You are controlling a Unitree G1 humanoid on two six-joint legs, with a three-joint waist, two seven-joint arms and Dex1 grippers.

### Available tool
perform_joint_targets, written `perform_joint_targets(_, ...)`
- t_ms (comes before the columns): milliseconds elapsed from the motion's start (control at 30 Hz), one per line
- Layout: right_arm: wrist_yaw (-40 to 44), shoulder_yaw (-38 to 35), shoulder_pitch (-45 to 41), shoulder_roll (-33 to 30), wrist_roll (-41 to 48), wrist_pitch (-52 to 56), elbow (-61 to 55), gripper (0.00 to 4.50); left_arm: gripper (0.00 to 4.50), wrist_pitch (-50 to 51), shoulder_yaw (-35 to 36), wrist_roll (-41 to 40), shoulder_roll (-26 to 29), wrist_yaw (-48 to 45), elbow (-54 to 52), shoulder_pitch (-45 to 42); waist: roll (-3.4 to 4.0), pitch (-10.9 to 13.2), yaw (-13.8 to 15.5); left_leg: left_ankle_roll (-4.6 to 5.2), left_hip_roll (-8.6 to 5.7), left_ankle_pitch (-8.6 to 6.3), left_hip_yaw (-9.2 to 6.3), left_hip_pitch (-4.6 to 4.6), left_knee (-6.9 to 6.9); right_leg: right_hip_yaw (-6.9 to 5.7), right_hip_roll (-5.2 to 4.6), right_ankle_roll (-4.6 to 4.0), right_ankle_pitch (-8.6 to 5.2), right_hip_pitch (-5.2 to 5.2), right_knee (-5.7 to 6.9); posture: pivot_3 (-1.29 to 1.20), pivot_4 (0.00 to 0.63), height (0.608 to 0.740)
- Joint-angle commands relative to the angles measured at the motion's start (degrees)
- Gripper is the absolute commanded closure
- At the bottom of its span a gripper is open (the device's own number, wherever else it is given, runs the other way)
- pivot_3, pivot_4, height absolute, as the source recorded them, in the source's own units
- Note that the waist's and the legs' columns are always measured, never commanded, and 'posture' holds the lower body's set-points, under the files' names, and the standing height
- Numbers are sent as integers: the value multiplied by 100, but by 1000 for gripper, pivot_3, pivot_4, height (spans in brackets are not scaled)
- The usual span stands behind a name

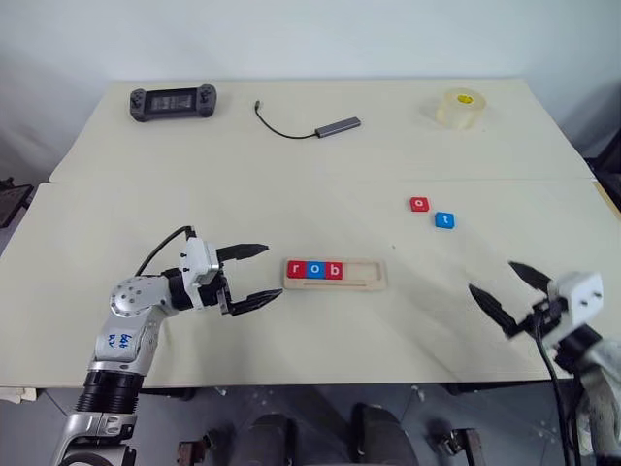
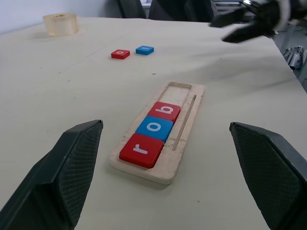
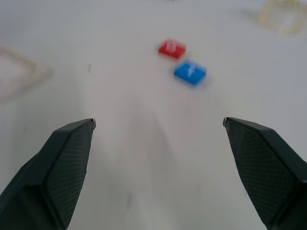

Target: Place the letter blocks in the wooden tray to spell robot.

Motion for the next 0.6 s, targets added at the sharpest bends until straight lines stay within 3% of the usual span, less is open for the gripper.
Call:
perform_joint_targets(33, -539, 379, -1058, -292, 112, 1139, 41, 30, 0, -103, 86, 2, -13, 66, -222, 67, 0, 0, -5, 0, 0, 0, -1, 0, 0, -1, 0, -1, -1, -1, 1, 0, 150, 740)
perform_joint_targets(300, -1778, 1590, -3663, -418, -609, 3695, 1337, 30, 0, -112, 65, 30, -96, 232, -370, 172, 2, 1, 29, 0, -11, 1, -25, -26, -1, -20, -9, -9, -5, -12, -3, 0, 150, 740)
perform_joint_targets(600, -1992, 1986, -4295, -373, -848, 4537, 1542, 30, 0, -59, 88, 6, -107, 440, -665, 390, 2, 1, 7, 3, -19, 1, -26, -28, -30, -25, -11, -9, -5, -23, -6, 0, 150, 740)
